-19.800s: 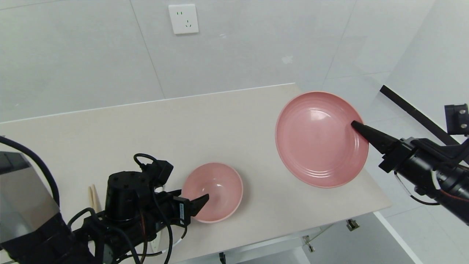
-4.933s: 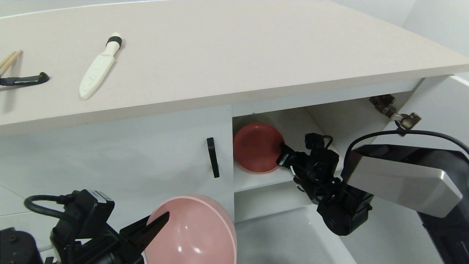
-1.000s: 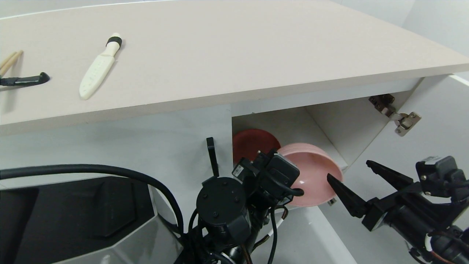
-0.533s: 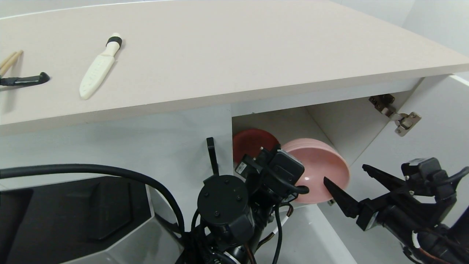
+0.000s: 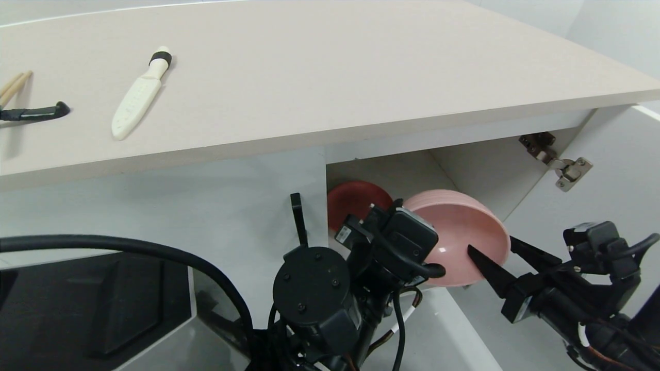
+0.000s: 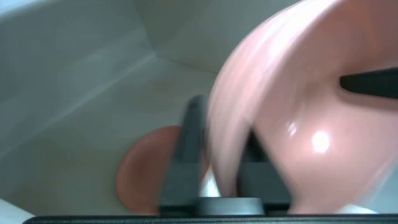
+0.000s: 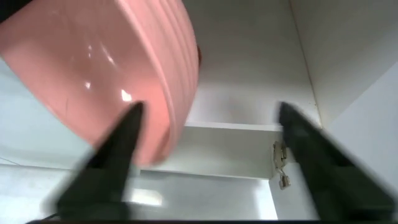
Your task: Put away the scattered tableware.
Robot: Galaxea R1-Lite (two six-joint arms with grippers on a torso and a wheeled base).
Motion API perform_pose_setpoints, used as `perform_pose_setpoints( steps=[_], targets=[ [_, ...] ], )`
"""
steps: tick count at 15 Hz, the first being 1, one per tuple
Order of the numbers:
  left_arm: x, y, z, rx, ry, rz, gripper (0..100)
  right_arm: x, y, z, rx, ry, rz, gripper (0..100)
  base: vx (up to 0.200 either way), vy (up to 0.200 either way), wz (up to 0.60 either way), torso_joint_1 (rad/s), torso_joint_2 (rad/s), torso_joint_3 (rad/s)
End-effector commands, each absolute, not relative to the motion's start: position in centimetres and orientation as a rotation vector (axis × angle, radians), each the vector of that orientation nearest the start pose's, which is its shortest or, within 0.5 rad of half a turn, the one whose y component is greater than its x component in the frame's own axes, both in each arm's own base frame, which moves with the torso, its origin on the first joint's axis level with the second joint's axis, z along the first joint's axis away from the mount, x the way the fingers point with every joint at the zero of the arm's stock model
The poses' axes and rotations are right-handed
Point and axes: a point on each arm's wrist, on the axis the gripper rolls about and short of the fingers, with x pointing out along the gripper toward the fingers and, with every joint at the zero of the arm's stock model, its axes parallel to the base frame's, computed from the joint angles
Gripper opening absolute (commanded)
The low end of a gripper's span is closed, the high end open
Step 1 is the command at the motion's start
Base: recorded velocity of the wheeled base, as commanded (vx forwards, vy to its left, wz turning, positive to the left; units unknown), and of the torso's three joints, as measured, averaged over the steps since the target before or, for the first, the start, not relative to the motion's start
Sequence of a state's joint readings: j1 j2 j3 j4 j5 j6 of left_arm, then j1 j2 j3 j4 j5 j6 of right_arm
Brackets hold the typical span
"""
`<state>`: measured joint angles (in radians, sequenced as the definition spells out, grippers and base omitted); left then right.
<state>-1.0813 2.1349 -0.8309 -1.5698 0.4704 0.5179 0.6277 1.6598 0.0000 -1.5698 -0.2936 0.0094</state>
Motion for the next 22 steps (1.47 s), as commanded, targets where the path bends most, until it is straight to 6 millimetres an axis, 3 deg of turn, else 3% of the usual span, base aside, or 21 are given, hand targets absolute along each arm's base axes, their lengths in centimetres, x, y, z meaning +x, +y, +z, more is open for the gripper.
perform_pose_setpoints(
  steps=[1,4,5,10,17,19,22],
  targets=[
    [17.9,-33.1,13.0,0.305,-0.342,-0.56,0,15.2,10.7,11.2,-0.025,0.069,0.352,0,0.0,0.0,0.0,0.0,0.0,0.0],
    [17.9,-33.3,12.2,0.316,-0.326,-0.571,0,14.9,10.8,11.5,-0.019,0.052,0.366,0,0.0,0.0,0.0,0.0,0.0,0.0],
    [17.9,-33.3,12.2,0.314,-0.325,-0.576,100,14.9,10.8,11.5,-0.019,0.052,0.366,0,0.0,0.0,0.0,0.0,0.0,0.0],
    [17.3,-33.5,12.3,0.31,-0.333,-0.597,100,15.3,10.5,11.2,-0.024,0.068,0.342,0,0.0,0.0,0.0,0.0,0.0,0.0],
    [13.8,-32.5,13.5,0.28,-0.331,-0.68,100,17.2,10.2,9.8,0.023,0.14,0.27,0,0.0,0.0,0.0,0.0,0.0,0.0],
    [13.4,-31.8,13.4,0.259,-0.309,-0.695,100,18.4,10.5,9.0,0.062,0.175,0.243,0,0.0,0.0,0.0,0.0,0.0,0.0],
    [14.6,-31.0,13.1,0.256,-0.308,-0.738,100,19.1,10.5,8.8,0.138,0.185,0.224,0,0.0,0.0,0.0,0.0,0.0,0.0]
  ],
)
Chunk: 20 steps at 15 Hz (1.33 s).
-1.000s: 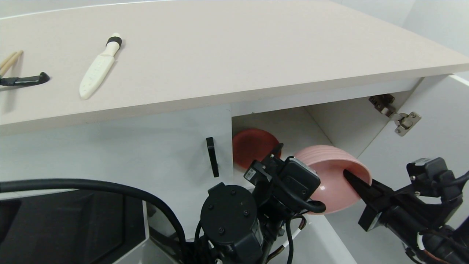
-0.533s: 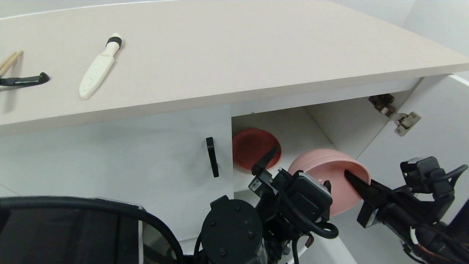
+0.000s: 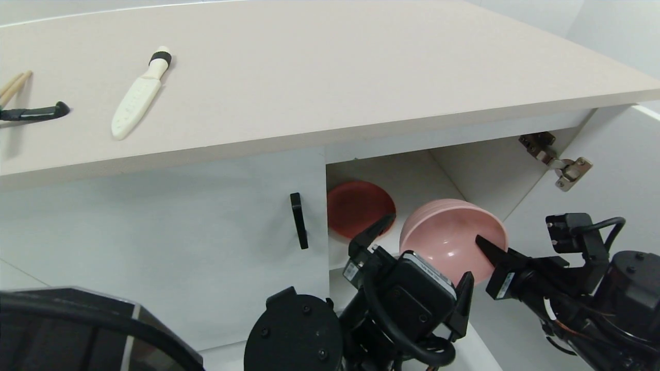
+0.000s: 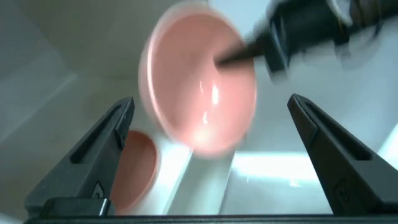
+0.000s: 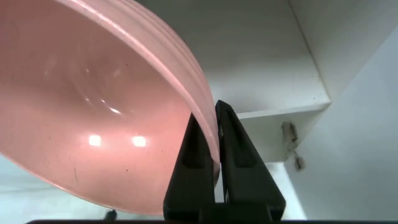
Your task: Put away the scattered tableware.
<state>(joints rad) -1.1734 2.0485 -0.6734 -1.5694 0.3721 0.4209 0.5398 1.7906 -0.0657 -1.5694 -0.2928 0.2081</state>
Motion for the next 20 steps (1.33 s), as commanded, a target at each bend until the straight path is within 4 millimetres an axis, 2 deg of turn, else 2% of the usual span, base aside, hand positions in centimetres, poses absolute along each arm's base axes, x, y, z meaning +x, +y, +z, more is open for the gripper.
perform_pose_setpoints(
  steps=[1,5,7,8,9,11,13,16,19,20],
  targets=[
    [15.8,-30.1,12.8,0.286,-0.323,-0.803,100,19.1,10.5,9.0,0.143,0.175,0.225,0,0.0,0.0,0.0,0.0,0.0,0.0],
    [16.0,-27.0,11.2,0.403,-0.306,-0.968,100,19.1,10.6,9.3,0.147,0.161,0.227,0,0.0,0.0,0.0,0.0,0.0,0.0],
    [16.2,-24.9,11.7,0.417,-0.308,-0.973,100,18.9,10.5,9.1,0.138,0.172,0.226,0,0.0,0.0,0.0,0.0,0.0,0.0],
    [16.1,-24.6,11.8,0.418,-0.309,-0.984,100,18.8,10.4,9.0,0.134,0.177,0.227,0,0.0,0.0,0.0,0.0,0.0,0.0],
    [15.7,-22.9,12.1,0.424,-0.309,-1.021,100,17.9,10.1,8.8,0.086,0.193,0.236,0,0.0,0.0,0.0,0.0,0.0,0.0],
    [15.2,-21.4,12.3,0.425,-0.316,-1.079,100,17.4,9.8,8.6,0.058,0.206,0.235,0,0.0,0.0,0.0,0.0,0.0,0.0],
    [15.1,-20.0,12.1,0.432,-0.31,-1.125,100,17.8,10.0,8.7,0.081,0.2,0.235,0,0.0,0.0,0.0,0.0,0.0,0.0],
    [15.2,-18.6,12.1,0.436,-0.29,-1.099,100,19.1,10.8,8.6,0.186,0.198,0.229,0,0.0,0.0,0.0,0.0,0.0,0.0],
    [14.7,-17.4,12.7,0.432,-0.312,-1.104,100,20.7,11.9,7.2,0.219,0.243,0.22,0,0.0,0.0,0.0,0.0,0.0,0.0],
    [14.1,-16.4,12.7,0.432,-0.302,-1.105,100,21.0,12.6,6.9,0.216,0.247,0.24,0,0.0,0.0,0.0,0.0,0.0,0.0]
  ],
)
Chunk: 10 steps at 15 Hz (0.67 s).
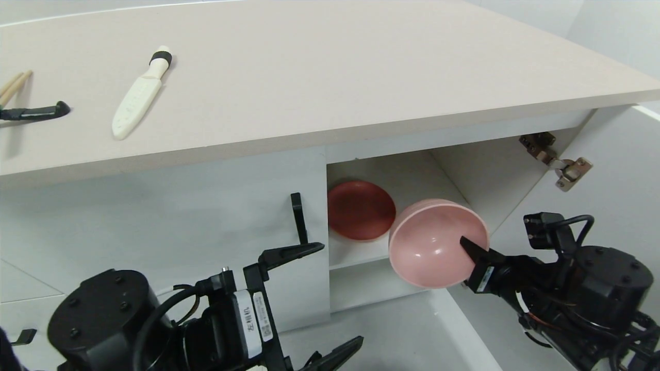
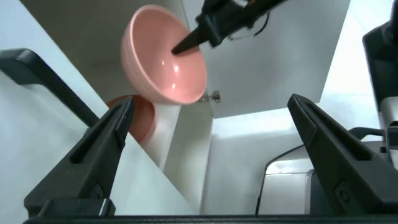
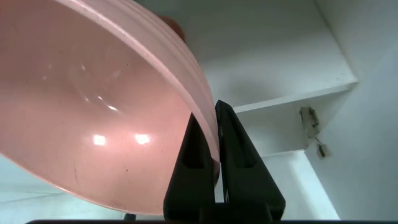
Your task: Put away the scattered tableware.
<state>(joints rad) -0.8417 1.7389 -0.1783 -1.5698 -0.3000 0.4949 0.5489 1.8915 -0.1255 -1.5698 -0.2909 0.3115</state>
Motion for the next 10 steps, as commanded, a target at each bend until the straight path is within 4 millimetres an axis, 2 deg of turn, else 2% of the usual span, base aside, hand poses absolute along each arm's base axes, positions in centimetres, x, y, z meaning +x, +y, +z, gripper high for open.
perform_pose_setpoints(
  steps=[1,2,6,8,10],
  targets=[
    [13.8,-16.1,12.7,0.433,-0.298,-1.114,100,21.1,12.7,6.9,0.217,0.245,0.246,0,0.0,0.0,0.0,0.0,0.0,0.0],
    [12.8,-15.1,12.3,0.437,-0.284,-1.155,100,21.8,13.6,7.0,0.228,0.227,0.282,0,0.0,0.0,0.0,0.0,0.0,0.0],
    [11.2,-13.3,13.0,0.424,-0.315,-1.149,100,23.5,15.1,7.2,0.242,0.202,0.404,0,0.0,0.0,0.0,0.0,0.0,0.0],
    [10.9,-12.9,13.6,0.413,-0.348,-1.139,100,24.7,15.7,6.7,0.243,0.194,0.404,0,0.0,0.0,0.0,0.0,0.0,0.0],
    [11.3,-12.5,13.7,0.433,-0.358,-1.098,100,26.3,16.0,5.3,0.203,0.203,0.386,0,0.0,0.0,0.0,0.0,0.0,0.0]
  ],
)
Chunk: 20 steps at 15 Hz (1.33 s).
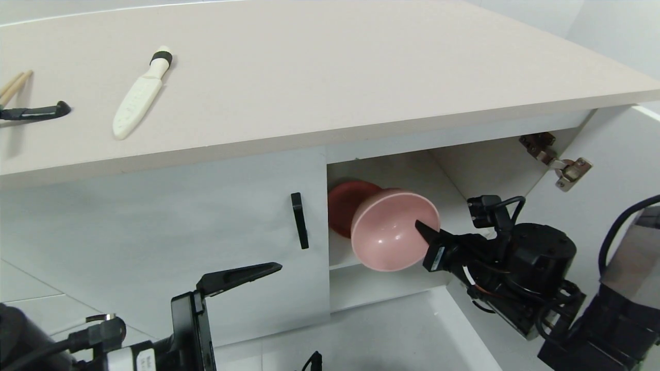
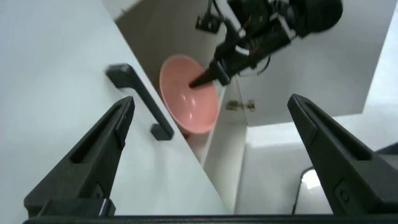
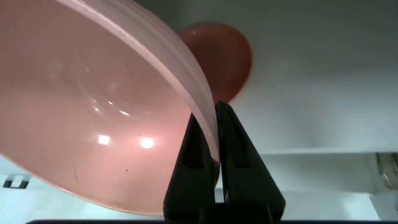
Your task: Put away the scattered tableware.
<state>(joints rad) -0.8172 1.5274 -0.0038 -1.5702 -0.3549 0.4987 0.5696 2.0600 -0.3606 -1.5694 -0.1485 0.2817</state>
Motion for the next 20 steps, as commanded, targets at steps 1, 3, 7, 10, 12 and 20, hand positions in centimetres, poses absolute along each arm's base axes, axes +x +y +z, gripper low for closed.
perform_pose_setpoints(
  steps=[1,3,7,10,12,20],
  targets=[
    [11.6,-12.1,13.8,0.455,-0.37,-1.063,100,27.0,16.3,4.9,0.18,0.195,0.386,0,0.0,0.0,0.0,0.0,0.0,0.0],
    [11.5,-11.5,14.3,0.455,-0.393,-1.032,100,28.3,17.0,4.4,0.182,0.179,0.402,0,0.0,0.0,0.0,0.0,0.0,0.0],
    [11.0,-10.7,15.3,0.438,-0.45,-0.995,100,29.8,18.0,3.8,0.192,0.16,0.446,0,0.0,0.0,0.0,0.0,0.0,0.0],
    [10.9,-10.2,15.8,0.428,-0.467,-0.968,100,31.2,18.2,4.6,0.207,0.115,0.438,0,0.0,0.0,0.0,0.0,0.0,0.0],
    [10.3,-9.5,15.9,0.406,-0.436,-0.967,100,31.9,18.6,5.1,0.213,0.097,0.44,0,0.0,0.0,0.0,0.0,0.0,0.0],
    [6.0,-5.8,18.2,0.18,-0.393,-0.979,100,33.8,19.7,5.6,0.202,0.131,0.435,0,0.0,0.0,0.0,0.0,0.0,0.0]
  ],
)
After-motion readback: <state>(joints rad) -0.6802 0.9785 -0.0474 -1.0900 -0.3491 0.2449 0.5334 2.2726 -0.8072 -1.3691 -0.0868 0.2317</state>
